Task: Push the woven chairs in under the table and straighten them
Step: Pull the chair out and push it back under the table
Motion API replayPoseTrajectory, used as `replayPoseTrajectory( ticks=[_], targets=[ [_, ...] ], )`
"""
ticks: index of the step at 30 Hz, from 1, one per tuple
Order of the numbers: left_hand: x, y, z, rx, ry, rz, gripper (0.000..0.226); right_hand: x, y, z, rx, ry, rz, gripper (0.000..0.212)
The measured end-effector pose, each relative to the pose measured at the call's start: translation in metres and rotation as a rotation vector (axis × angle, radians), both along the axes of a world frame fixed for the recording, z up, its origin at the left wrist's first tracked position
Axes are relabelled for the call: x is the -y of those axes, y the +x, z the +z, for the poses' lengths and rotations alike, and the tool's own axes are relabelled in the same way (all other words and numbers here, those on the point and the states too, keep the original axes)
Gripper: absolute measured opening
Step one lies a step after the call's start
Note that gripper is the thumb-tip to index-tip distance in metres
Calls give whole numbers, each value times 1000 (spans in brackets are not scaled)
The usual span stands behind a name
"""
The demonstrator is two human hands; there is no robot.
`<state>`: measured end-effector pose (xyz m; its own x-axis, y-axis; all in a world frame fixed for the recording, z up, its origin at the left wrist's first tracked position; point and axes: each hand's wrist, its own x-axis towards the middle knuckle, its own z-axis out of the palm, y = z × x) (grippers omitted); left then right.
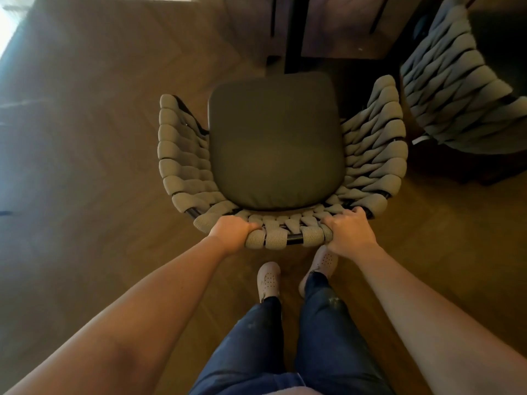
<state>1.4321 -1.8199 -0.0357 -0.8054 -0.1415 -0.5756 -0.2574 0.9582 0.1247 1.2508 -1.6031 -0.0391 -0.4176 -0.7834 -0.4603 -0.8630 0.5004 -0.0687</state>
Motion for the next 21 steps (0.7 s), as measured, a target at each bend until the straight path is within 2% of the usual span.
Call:
replayPoseTrajectory(
  ticks=[8,14,21],
  targets=[
    [23,-62,1,1,-28,-79,47,5,-33,-1,-55,-44,-99,19],
    [30,-103,4,-2,-28,-104,48,18,-70,6,-44,74,-127,32],
    [34,-107,1,25,-10,-98,47,25,-76,11,-46,120,-126,38]
  ],
)
